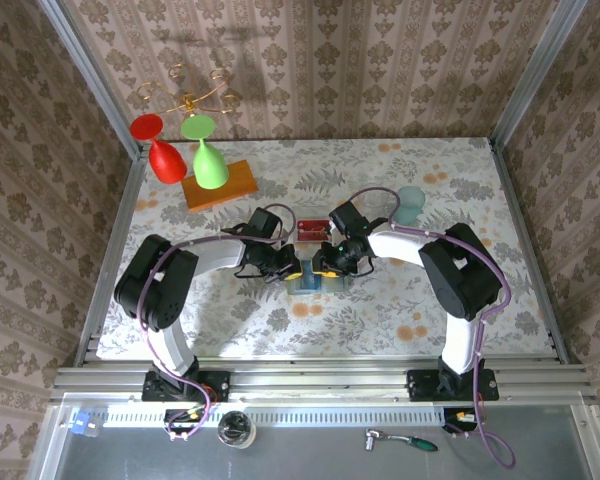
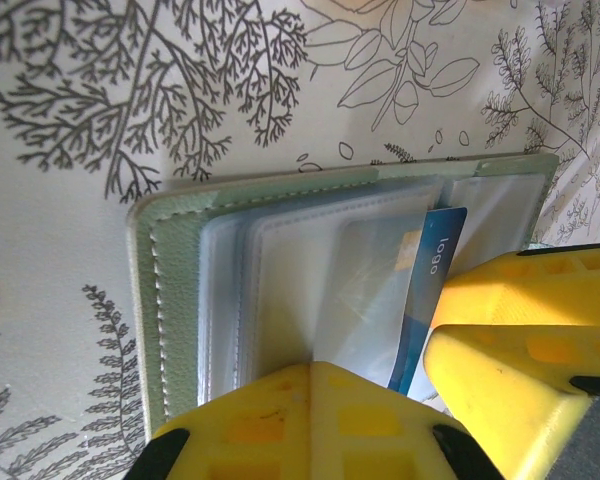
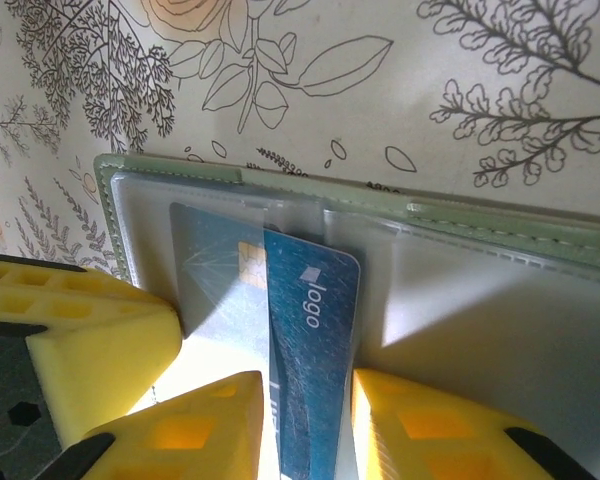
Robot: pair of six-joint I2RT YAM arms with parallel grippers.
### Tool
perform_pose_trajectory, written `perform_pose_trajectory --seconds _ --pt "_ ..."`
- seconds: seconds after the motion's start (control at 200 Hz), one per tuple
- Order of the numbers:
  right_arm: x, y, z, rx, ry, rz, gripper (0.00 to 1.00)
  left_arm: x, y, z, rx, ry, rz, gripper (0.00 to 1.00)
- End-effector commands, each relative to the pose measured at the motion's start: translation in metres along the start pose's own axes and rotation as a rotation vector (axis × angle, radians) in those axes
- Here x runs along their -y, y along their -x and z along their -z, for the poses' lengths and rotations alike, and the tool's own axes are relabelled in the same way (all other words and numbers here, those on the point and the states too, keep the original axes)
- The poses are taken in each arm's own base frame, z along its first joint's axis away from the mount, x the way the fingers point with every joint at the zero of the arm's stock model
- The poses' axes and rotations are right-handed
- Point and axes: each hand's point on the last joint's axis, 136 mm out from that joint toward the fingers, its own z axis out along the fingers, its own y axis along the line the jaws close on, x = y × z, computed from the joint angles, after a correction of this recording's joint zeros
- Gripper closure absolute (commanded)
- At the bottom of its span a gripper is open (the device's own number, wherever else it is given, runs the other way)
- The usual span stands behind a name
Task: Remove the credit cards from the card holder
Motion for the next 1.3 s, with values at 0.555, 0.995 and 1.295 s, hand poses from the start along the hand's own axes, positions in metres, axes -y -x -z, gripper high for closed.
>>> perform_pose_trajectory --seconds 0.555,0.995,1.295 --pt "-0.008 0.006 -0.003 0.006 0.112 -0.062 0.79 -0.01 -0.006 -0.002 -0.031 0.036 0.005 0.94" --pt "0.005 0.007 0.005 0.023 0.106 -0.073 0.89 -0.01 -0.006 -0.002 -0.029 0.04 0.005 0.94" --pt "0.016 0.007 0.021 0.048 0.081 -0.07 0.9 -0.01 -0.006 -0.003 -0.029 0.034 0.005 0.94"
